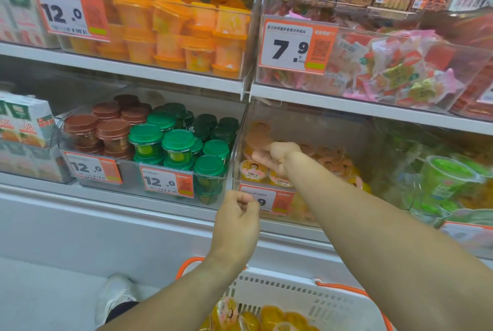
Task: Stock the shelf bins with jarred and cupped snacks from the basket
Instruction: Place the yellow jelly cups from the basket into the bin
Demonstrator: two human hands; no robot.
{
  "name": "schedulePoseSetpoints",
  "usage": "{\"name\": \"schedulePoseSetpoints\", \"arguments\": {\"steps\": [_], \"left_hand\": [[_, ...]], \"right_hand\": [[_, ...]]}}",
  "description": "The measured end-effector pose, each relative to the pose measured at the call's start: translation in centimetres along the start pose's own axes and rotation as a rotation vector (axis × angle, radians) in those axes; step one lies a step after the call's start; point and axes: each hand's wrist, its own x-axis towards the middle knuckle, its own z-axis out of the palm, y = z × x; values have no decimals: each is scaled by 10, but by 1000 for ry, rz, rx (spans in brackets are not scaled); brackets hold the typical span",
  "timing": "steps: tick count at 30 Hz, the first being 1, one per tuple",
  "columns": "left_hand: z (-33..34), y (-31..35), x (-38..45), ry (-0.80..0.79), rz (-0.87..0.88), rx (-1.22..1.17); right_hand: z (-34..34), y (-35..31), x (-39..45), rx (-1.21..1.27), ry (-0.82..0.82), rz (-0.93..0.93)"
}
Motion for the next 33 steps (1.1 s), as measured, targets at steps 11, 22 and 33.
{"name": "schedulePoseSetpoints", "arguments": {"steps": [11,22,33], "left_hand": [[0,-40,-4,-224,85,401],[-21,-269,-79,-538,-400,1300],[-28,-301,-87,-217,-374,965]], "right_hand": [[-58,70,-153,-186,149,-848],[-153,331,-135,-1084,-316,-219],[-151,374,-130,-1353,-241,-198]]}}
